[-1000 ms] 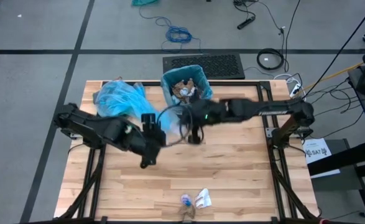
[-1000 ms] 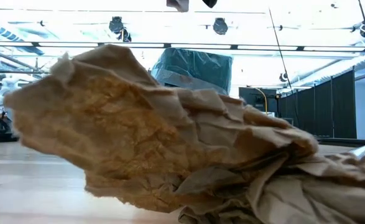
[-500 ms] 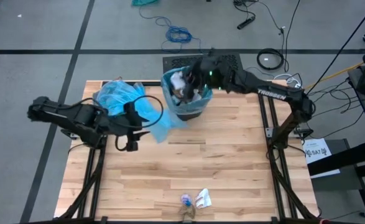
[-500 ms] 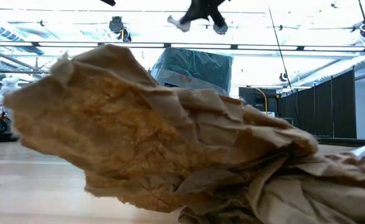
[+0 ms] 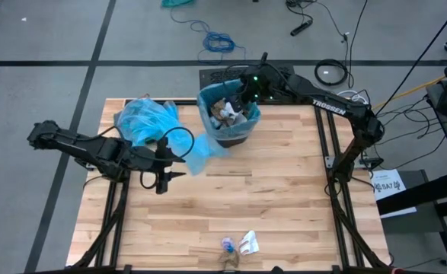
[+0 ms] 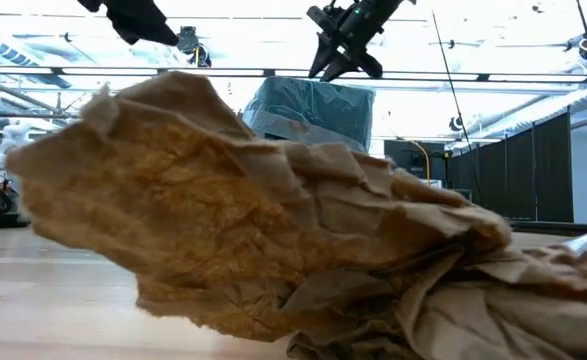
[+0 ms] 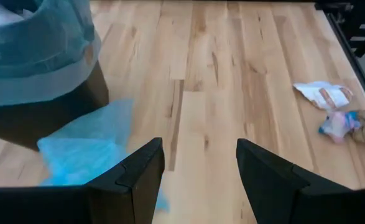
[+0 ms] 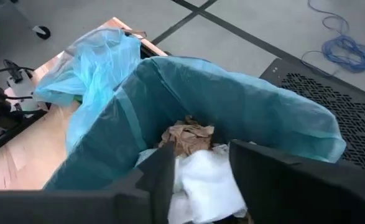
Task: Place trash/remove bag and relplace
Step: Put the white paper into the trash bin
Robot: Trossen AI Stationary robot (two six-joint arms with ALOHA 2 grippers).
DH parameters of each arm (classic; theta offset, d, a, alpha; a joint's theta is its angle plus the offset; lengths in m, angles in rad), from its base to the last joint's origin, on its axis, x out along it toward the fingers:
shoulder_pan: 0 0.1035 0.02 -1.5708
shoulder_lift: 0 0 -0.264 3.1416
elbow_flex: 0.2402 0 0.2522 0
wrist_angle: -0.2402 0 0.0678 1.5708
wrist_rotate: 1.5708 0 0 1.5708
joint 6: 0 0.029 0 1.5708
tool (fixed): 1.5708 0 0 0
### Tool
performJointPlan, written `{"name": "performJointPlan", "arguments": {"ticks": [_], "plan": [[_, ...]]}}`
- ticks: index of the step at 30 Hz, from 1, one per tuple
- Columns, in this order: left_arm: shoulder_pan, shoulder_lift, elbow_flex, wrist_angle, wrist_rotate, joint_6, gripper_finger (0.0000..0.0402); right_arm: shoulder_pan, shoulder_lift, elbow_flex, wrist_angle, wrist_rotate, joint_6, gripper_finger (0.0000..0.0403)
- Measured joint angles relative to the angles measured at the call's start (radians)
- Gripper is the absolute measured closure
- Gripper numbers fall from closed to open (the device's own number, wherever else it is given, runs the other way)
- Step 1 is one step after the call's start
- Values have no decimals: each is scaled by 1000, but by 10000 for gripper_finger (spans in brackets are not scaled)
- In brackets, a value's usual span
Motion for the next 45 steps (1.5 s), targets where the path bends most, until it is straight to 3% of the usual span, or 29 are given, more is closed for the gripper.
{"name": "performJointPlan", "arguments": {"ticks": [4, 10, 13, 18, 24, 31, 36, 40, 45], "plan": [[-1, -1, 1, 49, 1, -5, 198, 12, 0, 0, -13, -3, 26, 219], [-1, 4, 1, 140, 1, -5, 198, 21, -52, 0, -126, -239, 101, 202], [-1, 7, 1, 166, 1, -4, 198, 46, -97, 0, -196, -282, 119, 207], [-1, 30, 2, 201, 1, -4, 198, 149, -203, 0, -252, -195, 111, 218], [-2, 76, 2, 257, 1, -10, 198, 358, -308, 0, -305, -6, 166, 230], [-4, 145, 2, 287, 26, -178, 198, 648, -308, -23, -428, 181, 320, 234], [-12, 168, 2, 323, 28, -291, 198, 828, -287, -163, -430, 254, 468, 234], [-39, 168, 2, 409, 28, -291, 198, 959, -277, -356, -297, 252, 614, 234], [-75, 168, 2, 426, 27, -292, 198, 1080, -255, -592, 40, 199, 706, 234]]}}
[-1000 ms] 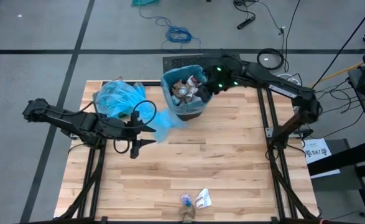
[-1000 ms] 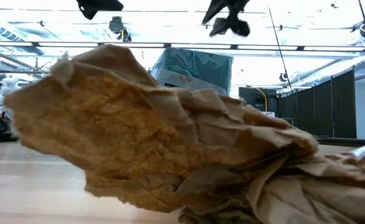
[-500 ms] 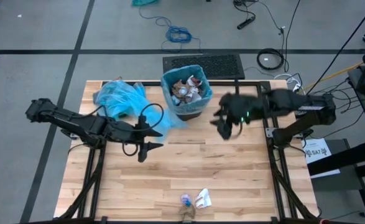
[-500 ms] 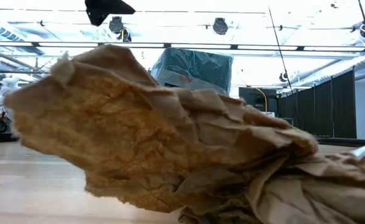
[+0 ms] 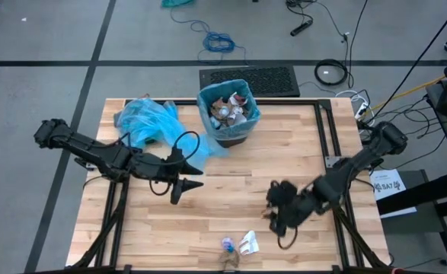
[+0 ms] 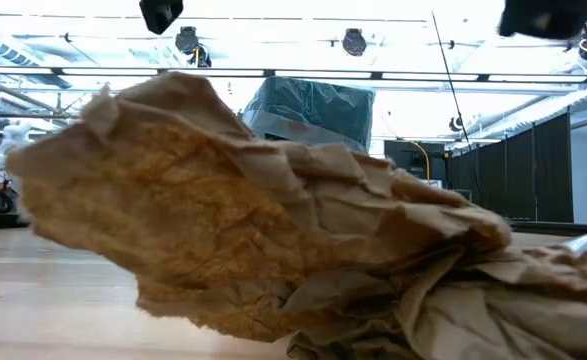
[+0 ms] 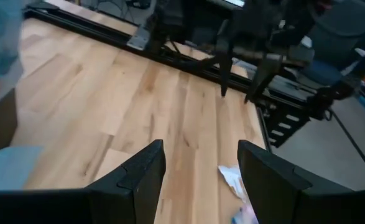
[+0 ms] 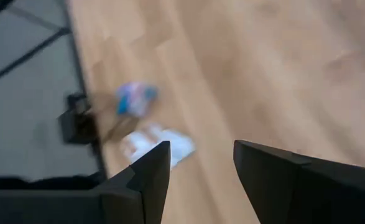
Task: Place trash/remove bag and relplace
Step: Put the white paper into the trash bin
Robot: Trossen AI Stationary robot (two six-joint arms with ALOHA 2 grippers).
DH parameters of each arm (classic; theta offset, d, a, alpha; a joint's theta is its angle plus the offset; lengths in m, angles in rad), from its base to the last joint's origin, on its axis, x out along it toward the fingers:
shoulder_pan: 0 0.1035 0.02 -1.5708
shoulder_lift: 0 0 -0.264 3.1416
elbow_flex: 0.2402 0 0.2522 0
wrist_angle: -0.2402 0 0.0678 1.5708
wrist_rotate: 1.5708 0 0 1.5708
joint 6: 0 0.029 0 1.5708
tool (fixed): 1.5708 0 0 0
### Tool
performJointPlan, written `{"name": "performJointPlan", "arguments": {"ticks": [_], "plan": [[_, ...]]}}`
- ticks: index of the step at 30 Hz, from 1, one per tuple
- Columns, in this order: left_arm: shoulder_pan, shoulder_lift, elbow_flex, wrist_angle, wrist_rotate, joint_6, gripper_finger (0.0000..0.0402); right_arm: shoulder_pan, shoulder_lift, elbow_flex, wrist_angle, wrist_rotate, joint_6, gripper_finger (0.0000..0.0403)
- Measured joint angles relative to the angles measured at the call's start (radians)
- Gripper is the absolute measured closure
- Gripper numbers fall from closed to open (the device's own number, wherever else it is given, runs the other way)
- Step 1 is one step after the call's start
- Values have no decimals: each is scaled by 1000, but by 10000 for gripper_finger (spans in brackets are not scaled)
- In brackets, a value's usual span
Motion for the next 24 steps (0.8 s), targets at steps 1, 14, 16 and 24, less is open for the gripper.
{"name": "performJointPlan", "arguments": {"ticks": [1, 14, 16, 24], "plan": [[-8, 0, 0, 0, 0, 0, 198, 16, 7, -39, 71, -14, -4, 234], [-44, 7, 0, 1, -1, -85, 198, 72, 164, -179, 483, -35, -356, 230], [-44, 7, 0, 1, -1, -106, 198, 67, 188, -179, 520, -37, -351, 224], [-65, 7, 0, 1, -1, -106, 198, 41, 250, -179, 566, -36, -341, 215]]}}
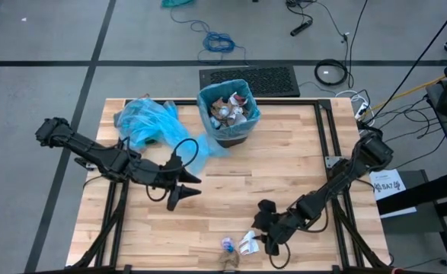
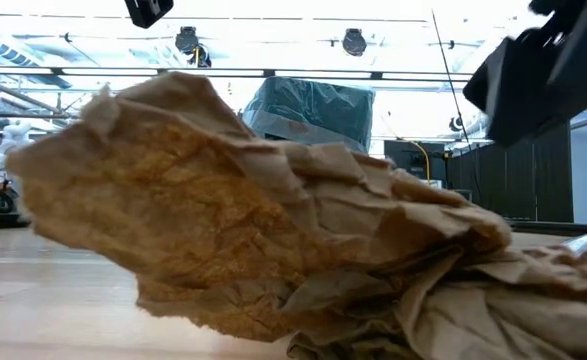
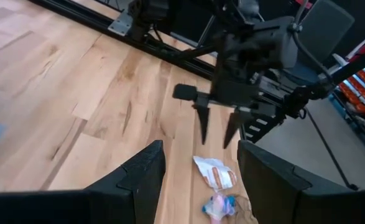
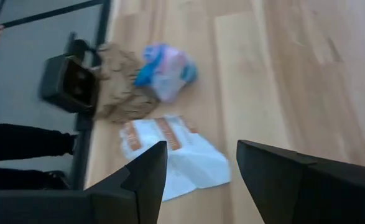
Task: Place trash/remove bag and relplace
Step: Put the white paper into the trash bin
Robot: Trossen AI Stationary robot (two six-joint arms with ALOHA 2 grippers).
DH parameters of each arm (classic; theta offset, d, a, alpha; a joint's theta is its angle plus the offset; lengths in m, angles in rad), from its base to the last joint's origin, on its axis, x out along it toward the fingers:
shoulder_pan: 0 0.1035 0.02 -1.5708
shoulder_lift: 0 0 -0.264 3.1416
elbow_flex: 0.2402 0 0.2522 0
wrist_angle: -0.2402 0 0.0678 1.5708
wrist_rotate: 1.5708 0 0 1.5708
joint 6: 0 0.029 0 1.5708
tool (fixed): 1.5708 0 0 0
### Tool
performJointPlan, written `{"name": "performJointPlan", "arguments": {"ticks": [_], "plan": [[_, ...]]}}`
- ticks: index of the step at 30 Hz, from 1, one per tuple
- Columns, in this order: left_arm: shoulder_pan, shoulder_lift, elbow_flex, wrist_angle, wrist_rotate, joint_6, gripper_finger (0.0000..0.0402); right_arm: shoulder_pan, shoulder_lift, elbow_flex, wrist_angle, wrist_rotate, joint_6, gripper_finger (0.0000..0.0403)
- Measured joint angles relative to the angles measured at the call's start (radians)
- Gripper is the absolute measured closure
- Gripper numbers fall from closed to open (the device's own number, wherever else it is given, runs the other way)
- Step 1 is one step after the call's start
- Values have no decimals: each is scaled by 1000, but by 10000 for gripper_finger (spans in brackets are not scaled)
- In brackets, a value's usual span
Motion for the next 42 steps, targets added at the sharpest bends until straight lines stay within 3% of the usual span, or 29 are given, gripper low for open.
{"name": "performJointPlan", "arguments": {"ticks": [9, 19, 22, 25, 29, 38, 42], "plan": [[-1, 0, 0, -1, 0, 0, 198, -26, -2, 0, -5, -84, -22, 208], [-1, 0, 0, -2, 0, 0, 198, -24, -2, 1, 6, -78, -41, 118], [-1, 0, 0, -2, 0, 0, 198, -17, -3, 1, 19, -76, -123, 97], [-1, 0, 0, -2, 0, 0, 198, -4, 3, 1, 82, -67, -332, 89], [-1, 0, 0, -2, 0, 0, 198, 13, 62, 2, 209, -81, -512, 89], [-14, 0, 0, -2, 2, 0, 198, 15, 235, 69, 235, -75, -572, 90], [-14, 0, 0, -2, 2, 0, 198, 9, 311, 79, 242, -83, -518, 93]]}}
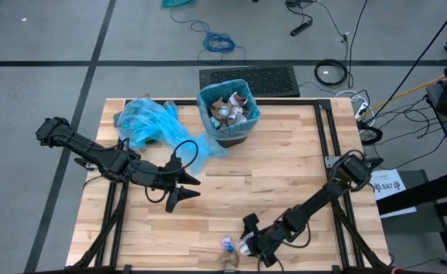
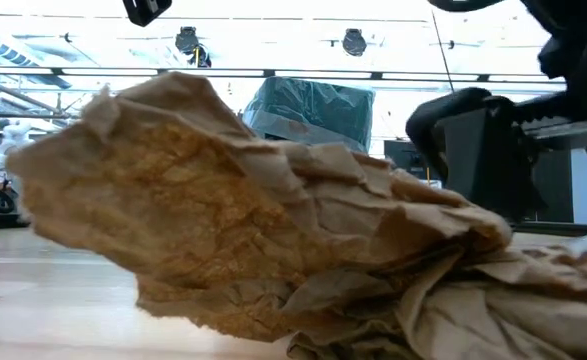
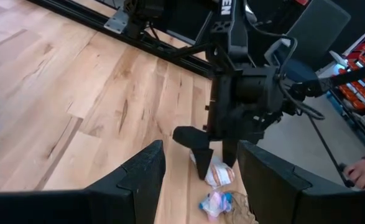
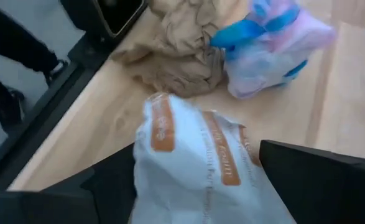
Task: Place trash/remove bag and relplace
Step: Put the white paper into the trash bin
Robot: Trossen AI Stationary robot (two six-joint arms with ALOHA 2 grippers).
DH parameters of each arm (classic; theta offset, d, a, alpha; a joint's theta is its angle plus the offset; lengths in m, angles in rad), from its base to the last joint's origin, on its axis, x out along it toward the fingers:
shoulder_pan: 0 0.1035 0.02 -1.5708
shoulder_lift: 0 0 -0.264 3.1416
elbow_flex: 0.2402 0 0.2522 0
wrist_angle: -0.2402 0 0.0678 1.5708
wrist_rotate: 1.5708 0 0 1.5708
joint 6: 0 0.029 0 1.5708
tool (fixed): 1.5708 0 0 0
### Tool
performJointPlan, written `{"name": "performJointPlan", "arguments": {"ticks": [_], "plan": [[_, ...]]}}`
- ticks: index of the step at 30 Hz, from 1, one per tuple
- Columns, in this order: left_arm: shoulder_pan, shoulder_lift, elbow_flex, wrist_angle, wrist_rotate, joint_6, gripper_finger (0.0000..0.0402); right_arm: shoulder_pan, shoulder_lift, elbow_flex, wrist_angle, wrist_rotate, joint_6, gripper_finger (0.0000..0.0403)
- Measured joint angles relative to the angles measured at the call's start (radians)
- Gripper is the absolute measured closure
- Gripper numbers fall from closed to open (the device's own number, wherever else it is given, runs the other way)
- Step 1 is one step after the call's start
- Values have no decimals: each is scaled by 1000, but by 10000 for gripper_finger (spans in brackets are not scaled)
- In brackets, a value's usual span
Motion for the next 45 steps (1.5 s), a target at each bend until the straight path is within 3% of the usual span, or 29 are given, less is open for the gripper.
{"name": "performJointPlan", "arguments": {"ticks": [4, 10, 12, 22, 29, 32, 37, 45], "plan": [[0, 0, 0, 0, 0, 0, 198, 0, 37, 3, 0, 29, 152, 141], [0, 0, 0, -1, -5, -35, 198, -4, -11, -2, -39, 28, 215, 344], [0, 0, 0, -7, -23, -50, 198, -10, -53, -5, -95, -11, 214, 387], [7, 1, 0, -5, -61, -50, 198, -32, -408, -6, -407, 14, 413, 400], [8, 13, 0, 4, -18, -76, 198, -52, -673, -5, -506, 292, 480, 402], [21, 13, 0, -1, -11, 30, 198, -96, -750, 5, -507, 408, 478, 402], [120, -13, 0, -52, 33, 135, 198, -209, -772, 90, -502, 480, 374, 403], [335, -85, 0, -155, 258, 283, 198, -435, -631, 265, -491, 478, 214, 403]]}}
